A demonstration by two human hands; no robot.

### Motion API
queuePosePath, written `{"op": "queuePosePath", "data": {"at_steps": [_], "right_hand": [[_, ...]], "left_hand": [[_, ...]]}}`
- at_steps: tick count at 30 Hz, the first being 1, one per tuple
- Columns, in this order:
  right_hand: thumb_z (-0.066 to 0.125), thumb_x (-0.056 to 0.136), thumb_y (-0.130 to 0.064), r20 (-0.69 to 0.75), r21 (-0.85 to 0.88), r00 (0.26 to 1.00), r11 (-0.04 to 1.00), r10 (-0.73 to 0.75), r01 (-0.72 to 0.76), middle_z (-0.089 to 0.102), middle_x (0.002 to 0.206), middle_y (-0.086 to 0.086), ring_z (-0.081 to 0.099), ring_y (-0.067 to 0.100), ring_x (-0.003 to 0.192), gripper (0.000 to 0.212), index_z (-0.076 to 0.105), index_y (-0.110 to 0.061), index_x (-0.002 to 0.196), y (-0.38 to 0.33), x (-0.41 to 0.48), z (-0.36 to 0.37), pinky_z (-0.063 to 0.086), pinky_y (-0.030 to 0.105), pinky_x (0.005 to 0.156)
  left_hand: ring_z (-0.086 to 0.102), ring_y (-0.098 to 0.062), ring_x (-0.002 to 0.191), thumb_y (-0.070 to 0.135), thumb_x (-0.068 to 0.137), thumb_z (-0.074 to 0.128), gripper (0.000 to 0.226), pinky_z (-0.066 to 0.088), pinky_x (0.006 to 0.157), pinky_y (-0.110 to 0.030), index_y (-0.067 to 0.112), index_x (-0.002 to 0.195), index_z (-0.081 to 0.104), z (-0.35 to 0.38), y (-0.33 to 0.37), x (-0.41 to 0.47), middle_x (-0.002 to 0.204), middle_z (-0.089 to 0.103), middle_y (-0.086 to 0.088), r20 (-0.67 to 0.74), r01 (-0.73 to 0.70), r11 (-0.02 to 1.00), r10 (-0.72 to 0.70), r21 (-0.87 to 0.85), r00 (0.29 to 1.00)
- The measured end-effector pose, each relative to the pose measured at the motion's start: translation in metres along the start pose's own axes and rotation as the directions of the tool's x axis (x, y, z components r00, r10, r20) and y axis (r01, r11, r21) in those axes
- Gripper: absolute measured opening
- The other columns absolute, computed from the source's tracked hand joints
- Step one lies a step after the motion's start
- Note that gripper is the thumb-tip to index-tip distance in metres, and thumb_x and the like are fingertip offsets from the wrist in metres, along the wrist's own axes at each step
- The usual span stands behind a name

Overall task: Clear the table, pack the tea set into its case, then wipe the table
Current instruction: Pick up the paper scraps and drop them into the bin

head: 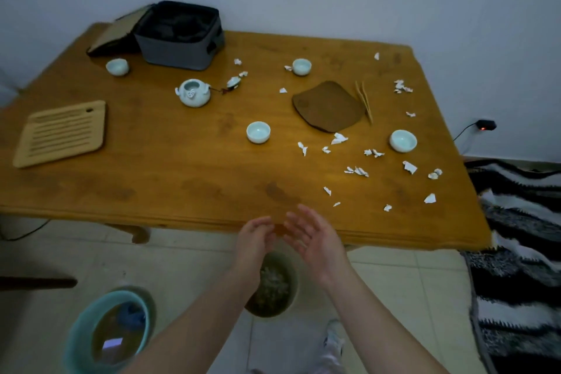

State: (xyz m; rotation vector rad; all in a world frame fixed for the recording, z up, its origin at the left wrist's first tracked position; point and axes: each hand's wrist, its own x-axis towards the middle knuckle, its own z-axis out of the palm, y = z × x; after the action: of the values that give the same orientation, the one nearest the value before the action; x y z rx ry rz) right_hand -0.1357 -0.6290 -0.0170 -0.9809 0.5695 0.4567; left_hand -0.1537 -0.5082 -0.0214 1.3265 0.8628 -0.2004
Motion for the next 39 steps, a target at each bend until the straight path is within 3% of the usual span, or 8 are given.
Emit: {"op": "queuePosePath", "data": {"at_steps": [3,6,9,11,16,23,31,39], "right_hand": [[0.054,0.097,-0.029,-0.008,-0.03,0.997,0.996,-0.08,0.08,0.071,0.11,0.012,0.067,0.027,0.103,0.027,0.063,-0.014,0.117,-0.033,0.004,-0.002,0.054,0.042,0.088],[0.055,0.097,-0.027,-0.039,-0.119,0.989,0.983,-0.144,0.138,0.074,0.104,0.007,0.069,0.023,0.1,0.022,0.067,-0.017,0.113,-0.059,0.011,-0.012,0.054,0.041,0.09],[0.054,0.098,-0.019,-0.069,-0.336,0.964,0.916,-0.257,0.22,0.074,0.101,0.0,0.068,0.019,0.099,0.017,0.069,-0.023,0.106,-0.076,0.024,-0.035,0.055,0.037,0.089],[0.055,0.098,-0.017,-0.035,-0.534,0.934,0.797,-0.355,0.283,0.071,0.103,-0.006,0.065,0.013,0.102,0.017,0.068,-0.027,0.102,-0.087,0.033,-0.054,0.054,0.031,0.09],[0.059,0.095,-0.016,0.078,-0.916,0.868,0.308,-0.49,0.256,0.057,0.115,-0.012,0.055,0.006,0.102,0.022,0.061,-0.029,0.113,-0.118,0.052,-0.118,0.046,0.017,0.086],[0.054,0.098,-0.02,0.374,-0.927,0.866,-0.154,-0.332,0.341,0.053,0.121,-0.009,0.05,0.005,0.11,0.023,0.064,-0.023,0.119,-0.139,0.074,-0.171,0.04,0.016,0.092],[0.053,0.097,-0.014,0.588,-0.785,0.793,-0.345,-0.158,0.514,0.06,0.107,-0.001,0.056,0.015,0.099,0.02,0.069,-0.017,0.11,-0.145,0.091,-0.172,0.042,0.02,0.08],[0.048,0.101,-0.02,0.611,-0.779,0.775,-0.301,-0.163,0.55,0.06,0.119,-0.003,0.053,0.011,0.109,0.025,0.065,-0.019,0.119,-0.158,0.124,-0.135,0.04,0.018,0.091]], "left_hand": [[0.061,-0.013,0.1,0.008,0.093,0.056,0.021,0.051,0.084,-0.024,0.023,0.107,0.061,0.019,0.009,0.005,0.105,0.064,0.005,0.139,-0.318,0.887,0.288,0.335,0.948],[0.058,-0.006,0.105,0.004,0.086,0.061,0.037,0.046,0.09,-0.019,0.024,0.117,0.062,0.046,0.009,0.014,0.111,0.063,0.01,0.359,-0.548,0.596,0.416,0.587,0.836],[0.052,-0.005,0.114,0.017,0.085,0.067,0.046,0.04,0.096,-0.021,0.031,0.128,0.056,0.08,0.006,0.024,0.122,0.059,0.014,0.478,-0.637,0.3,0.459,0.71,0.749],[0.05,-0.006,0.119,0.025,0.086,0.068,0.051,0.039,0.097,-0.021,0.033,0.133,0.05,0.101,0.005,0.032,0.128,0.054,0.013,0.477,-0.624,0.232,0.466,0.747,0.745],[0.043,-0.008,0.125,0.031,0.088,0.066,0.052,0.041,0.104,-0.026,0.031,0.136,0.046,0.135,0.003,0.044,0.136,0.043,0.012,0.31,-0.492,0.284,0.501,0.823,0.808],[0.056,-0.009,0.105,0.028,0.086,0.07,0.036,0.045,0.092,-0.022,0.023,0.121,0.065,0.151,-0.003,0.05,0.114,0.063,0.009,0.161,-0.406,0.329,0.572,0.853,0.804],[0.064,-0.011,0.085,0.012,0.083,0.072,0.014,0.046,0.076,-0.019,0.02,0.093,0.075,0.166,-0.006,0.047,0.093,0.07,0.006,0.127,-0.386,0.297,0.626,0.874,0.769],[0.062,-0.008,0.076,0.014,0.087,0.067,0.012,0.051,0.071,-0.024,0.025,0.089,0.069,0.171,-0.005,0.048,0.087,0.068,0.009,0.083,-0.368,0.349,0.618,0.862,0.781]]}}
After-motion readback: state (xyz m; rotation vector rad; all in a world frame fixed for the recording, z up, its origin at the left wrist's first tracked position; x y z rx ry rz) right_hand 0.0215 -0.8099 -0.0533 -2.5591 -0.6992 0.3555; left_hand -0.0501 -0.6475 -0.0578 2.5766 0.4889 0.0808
